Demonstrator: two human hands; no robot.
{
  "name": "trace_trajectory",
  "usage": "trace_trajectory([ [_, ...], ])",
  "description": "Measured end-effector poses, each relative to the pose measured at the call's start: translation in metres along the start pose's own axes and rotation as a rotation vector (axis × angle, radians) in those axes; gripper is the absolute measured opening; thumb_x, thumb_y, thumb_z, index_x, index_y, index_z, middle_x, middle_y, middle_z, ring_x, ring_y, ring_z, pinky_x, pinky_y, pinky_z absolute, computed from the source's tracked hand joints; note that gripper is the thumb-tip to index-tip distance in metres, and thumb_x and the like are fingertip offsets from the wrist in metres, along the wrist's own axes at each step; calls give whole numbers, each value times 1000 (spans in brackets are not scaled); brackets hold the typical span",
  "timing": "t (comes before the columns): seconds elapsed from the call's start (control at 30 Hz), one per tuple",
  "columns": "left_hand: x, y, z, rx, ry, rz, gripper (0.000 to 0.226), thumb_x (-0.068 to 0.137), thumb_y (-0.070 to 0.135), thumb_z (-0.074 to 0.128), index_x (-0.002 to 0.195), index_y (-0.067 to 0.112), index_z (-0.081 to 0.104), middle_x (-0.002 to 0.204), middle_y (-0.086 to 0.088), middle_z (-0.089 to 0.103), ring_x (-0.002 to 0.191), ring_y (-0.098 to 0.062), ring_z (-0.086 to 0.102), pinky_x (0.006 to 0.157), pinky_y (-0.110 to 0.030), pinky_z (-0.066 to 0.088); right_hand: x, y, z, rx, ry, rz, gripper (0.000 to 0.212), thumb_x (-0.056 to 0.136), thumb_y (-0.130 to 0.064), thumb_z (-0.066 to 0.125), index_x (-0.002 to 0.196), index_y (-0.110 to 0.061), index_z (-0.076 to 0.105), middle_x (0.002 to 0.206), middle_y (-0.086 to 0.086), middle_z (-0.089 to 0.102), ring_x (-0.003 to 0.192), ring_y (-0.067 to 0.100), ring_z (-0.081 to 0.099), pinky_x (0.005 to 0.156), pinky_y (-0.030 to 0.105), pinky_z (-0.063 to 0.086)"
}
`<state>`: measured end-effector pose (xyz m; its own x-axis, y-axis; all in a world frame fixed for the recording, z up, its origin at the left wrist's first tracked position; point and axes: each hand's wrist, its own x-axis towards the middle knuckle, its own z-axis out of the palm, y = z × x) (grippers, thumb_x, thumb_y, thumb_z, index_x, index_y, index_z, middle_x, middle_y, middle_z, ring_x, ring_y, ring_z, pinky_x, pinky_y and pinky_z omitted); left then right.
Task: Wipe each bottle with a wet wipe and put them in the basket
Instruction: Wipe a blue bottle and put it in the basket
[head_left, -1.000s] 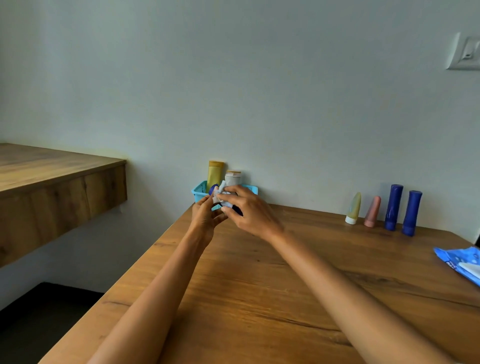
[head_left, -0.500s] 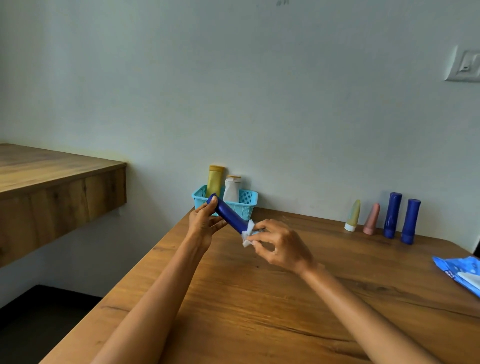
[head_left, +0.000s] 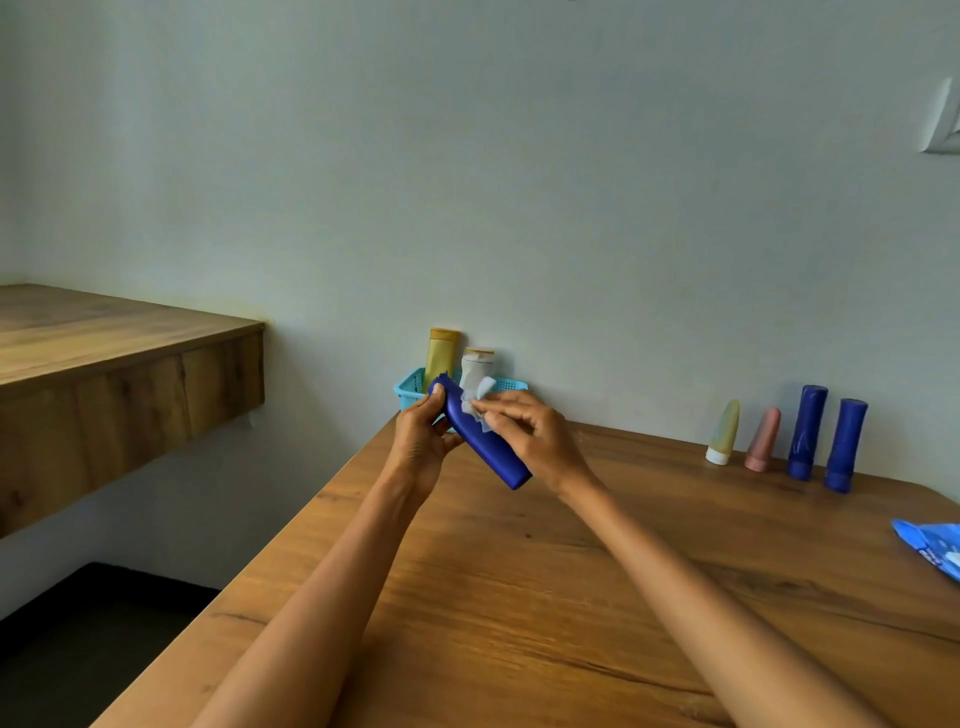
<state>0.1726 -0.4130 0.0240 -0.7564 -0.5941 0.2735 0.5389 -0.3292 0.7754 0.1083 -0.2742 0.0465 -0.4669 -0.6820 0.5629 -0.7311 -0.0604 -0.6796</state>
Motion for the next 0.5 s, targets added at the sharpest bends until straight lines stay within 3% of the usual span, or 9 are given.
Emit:
trace_trajectory([
  [0.2, 1, -3, -5, -61, 94, -30, 22, 95, 25, 51, 109, 8, 54, 91, -7, 66, 73, -16, 70, 58, -27, 57, -30, 23, -14, 98, 68, 40, 21, 89, -11, 59, 106, -19, 69, 108, -8, 65, 103, 1, 58, 79, 15, 49],
  [0.33, 2, -4, -6, -73, 112, -18, 17, 95, 25, 53, 104, 11, 56, 92, -7, 65, 82, -20, 68, 62, -31, 59, -43, 25, -14, 517, 176, 304, 18, 88, -17, 61, 91, -27, 75, 99, -6, 72, 96, 8, 63, 75, 20, 52],
  [0.5, 5, -5, -5, -6, 136, 89, 13, 94, 18, 54, 104, 13, 59, 97, -7, 64, 92, -22, 64, 64, -31, 59, -45, 24, -5, 891, 344, 603, 18, 86, -5, 61, 98, -15, 68, 106, 12, 68, 98, 25, 65, 73, 31, 55],
])
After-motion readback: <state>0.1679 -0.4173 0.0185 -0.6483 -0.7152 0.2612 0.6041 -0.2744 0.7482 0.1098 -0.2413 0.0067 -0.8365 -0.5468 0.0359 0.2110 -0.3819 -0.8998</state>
